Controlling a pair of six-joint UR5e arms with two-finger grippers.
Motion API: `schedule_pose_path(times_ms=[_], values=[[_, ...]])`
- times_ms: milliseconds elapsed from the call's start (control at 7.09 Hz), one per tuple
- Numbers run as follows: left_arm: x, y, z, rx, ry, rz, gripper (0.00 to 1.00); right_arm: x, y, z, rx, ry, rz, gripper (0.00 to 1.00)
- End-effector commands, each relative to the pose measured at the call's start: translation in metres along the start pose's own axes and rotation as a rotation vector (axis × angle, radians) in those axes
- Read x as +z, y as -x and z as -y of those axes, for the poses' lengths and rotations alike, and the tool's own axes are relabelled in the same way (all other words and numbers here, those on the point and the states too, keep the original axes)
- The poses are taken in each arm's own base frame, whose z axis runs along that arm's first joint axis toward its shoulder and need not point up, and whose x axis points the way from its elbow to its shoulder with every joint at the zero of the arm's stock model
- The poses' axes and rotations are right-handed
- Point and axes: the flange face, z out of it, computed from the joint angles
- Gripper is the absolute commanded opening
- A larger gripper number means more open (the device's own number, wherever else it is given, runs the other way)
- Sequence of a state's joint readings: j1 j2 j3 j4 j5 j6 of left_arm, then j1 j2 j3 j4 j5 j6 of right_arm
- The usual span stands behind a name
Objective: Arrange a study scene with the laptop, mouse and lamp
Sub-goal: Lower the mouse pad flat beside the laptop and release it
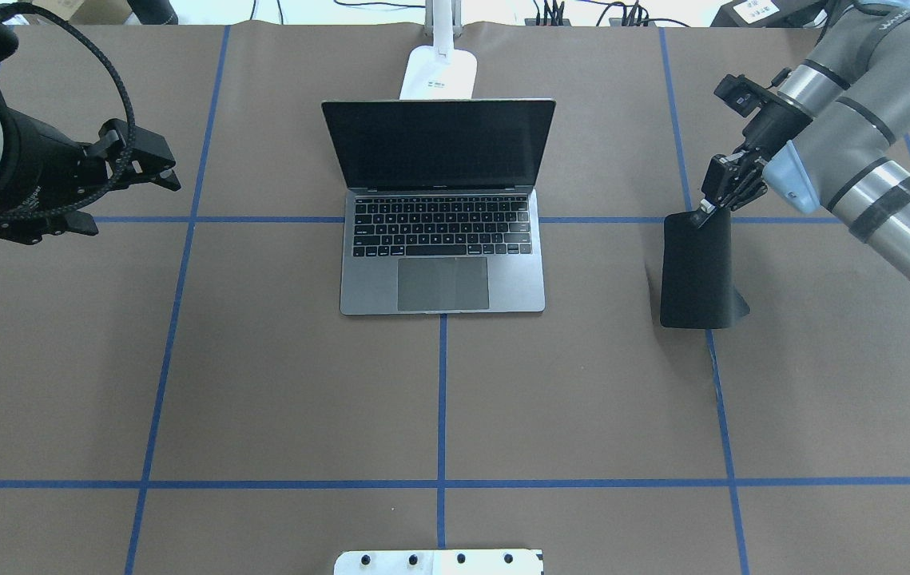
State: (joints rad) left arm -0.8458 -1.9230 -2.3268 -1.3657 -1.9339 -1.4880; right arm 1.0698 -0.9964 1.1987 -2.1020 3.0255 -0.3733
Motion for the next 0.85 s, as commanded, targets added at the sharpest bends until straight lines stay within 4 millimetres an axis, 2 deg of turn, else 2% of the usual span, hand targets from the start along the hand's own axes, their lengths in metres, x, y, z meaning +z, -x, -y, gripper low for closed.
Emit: schedule_pose_path(times_ms=[0, 141, 282, 423, 564, 705], values=[[-0.004, 0.000, 0.000, 0.001, -0.002, -0.006, 1.00, 0.014, 0.014, 0.018, 0.000, 0.010, 0.030, 0.00], [-0.007, 0.001, 0.000, 0.001, -0.003, -0.011, 1.00, 0.021, 0.023, 0.029, -0.003, 0.017, 0.041, 0.06], [-0.012, 0.001, 0.001, -0.001, -0.008, -0.018, 1.00, 0.030, 0.030, 0.035, -0.002, 0.024, 0.060, 0.43], [-0.016, 0.003, 0.001, -0.004, -0.011, -0.016, 1.00, 0.034, 0.039, 0.039, -0.013, 0.022, 0.077, 0.70], [-0.019, 0.004, 0.000, -0.003, -0.011, -0.019, 1.00, 0.044, 0.048, 0.049, -0.007, 0.030, 0.094, 0.85], [-0.019, 0.005, 0.000, -0.004, -0.011, -0.017, 1.00, 0.047, 0.053, 0.059, -0.001, 0.030, 0.107, 0.92]])
